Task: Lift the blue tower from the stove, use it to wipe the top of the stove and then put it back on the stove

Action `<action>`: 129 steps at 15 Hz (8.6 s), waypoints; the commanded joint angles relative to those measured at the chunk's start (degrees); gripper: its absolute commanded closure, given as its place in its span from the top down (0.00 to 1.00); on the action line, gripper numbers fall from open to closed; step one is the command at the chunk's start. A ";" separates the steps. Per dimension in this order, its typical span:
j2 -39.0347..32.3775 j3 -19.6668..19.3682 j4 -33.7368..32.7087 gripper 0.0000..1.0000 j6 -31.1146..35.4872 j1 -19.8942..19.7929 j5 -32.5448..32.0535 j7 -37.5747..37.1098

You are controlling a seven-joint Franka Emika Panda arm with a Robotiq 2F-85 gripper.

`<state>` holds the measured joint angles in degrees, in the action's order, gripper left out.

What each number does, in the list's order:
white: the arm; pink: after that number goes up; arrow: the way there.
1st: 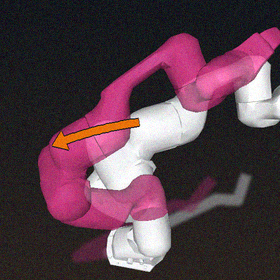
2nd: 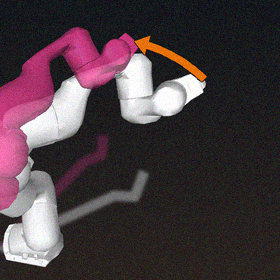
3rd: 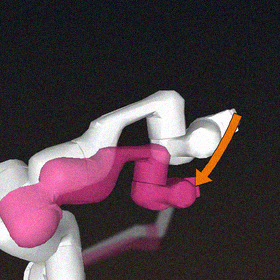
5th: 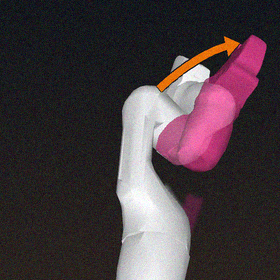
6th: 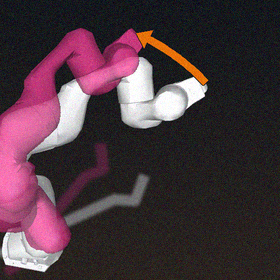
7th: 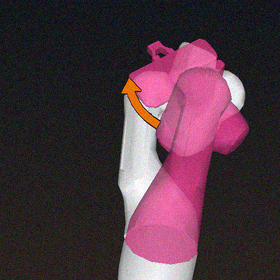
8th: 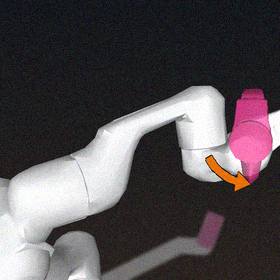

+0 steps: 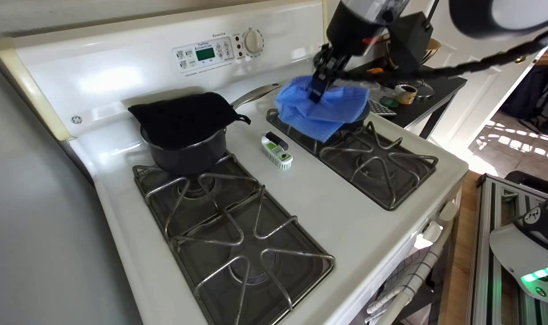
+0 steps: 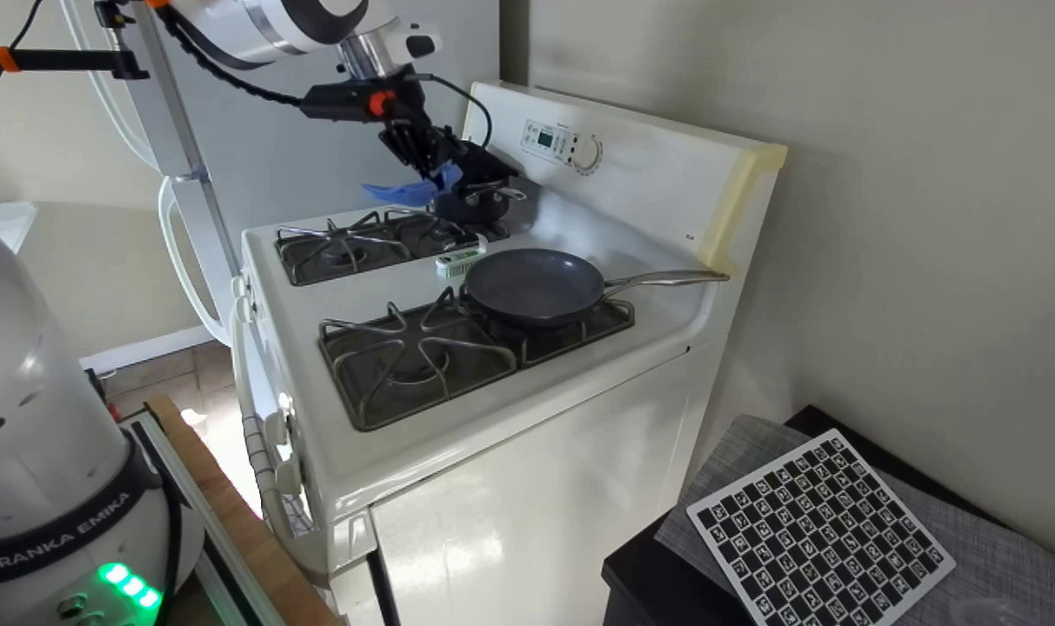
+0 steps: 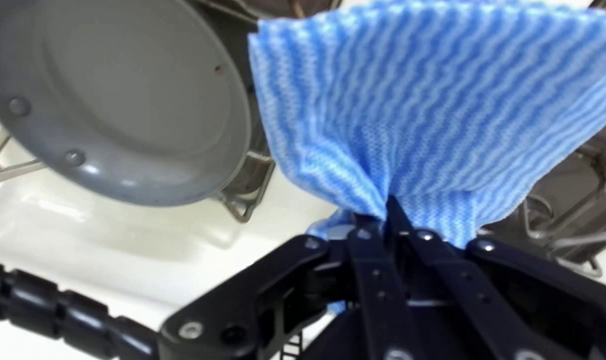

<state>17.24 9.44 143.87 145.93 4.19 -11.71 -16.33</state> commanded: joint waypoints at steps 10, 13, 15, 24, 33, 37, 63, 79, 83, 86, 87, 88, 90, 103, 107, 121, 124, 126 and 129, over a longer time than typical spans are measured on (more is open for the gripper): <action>4.60 -3.63 -9.37 0.00 -1.69 -12.42 -7.94 0.52; 4.30 -3.53 -9.40 0.00 -1.70 -12.32 -7.98 0.51; 3.23 -3.31 -10.64 0.00 -0.80 -13.93 -9.59 -1.58; -5.59 -6.94 -22.46 0.00 4.79 -20.26 -12.83 -5.88; -19.81 -8.55 -35.01 0.00 9.22 -20.34 -11.72 -6.98; -25.00 -8.02 -41.05 0.00 7.50 -19.69 -9.95 -7.09; -32.10 -18.73 -47.24 0.00 1.65 -8.06 -2.39 -5.10; -31.74 -19.29 -47.68 0.56 0.83 -7.37 -2.77 -4.30; -31.22 -18.76 -47.32 0.88 0.63 -7.23 -2.02 -3.71; -31.08 -18.23 -47.20 1.00 -0.13 -6.74 -1.70 -3.37; -31.33 -18.07 -47.33 1.00 -0.31 -6.61 -1.54 -3.31; -31.58 -18.00 -47.55 1.00 -0.64 -6.42 -1.52 -3.36; -32.23 -17.76 -48.10 1.00 -1.87 -6.22 -1.17 -3.16; -35.13 -16.72 -49.75 0.93 -2.45 -6.98 3.00 1.43; -35.36 -17.33 -50.47 0.48 -3.35 -6.69 2.26 0.95; -32.92 -18.72 -48.50 0.00 -5.48 -7.90 1.05 1.76; -31.62 -19.75 -47.15 0.00 -5.54 -8.64 0.56 2.09; -30.87 -20.28 -46.16 0.00 -5.18 -9.39 0.66 2.55; -29.95 -21.16 -44.90 0.00 -4.74 -10.27 0.07 3.06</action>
<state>-15.27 -11.13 95.61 141.57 -5.45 -10.76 -14.18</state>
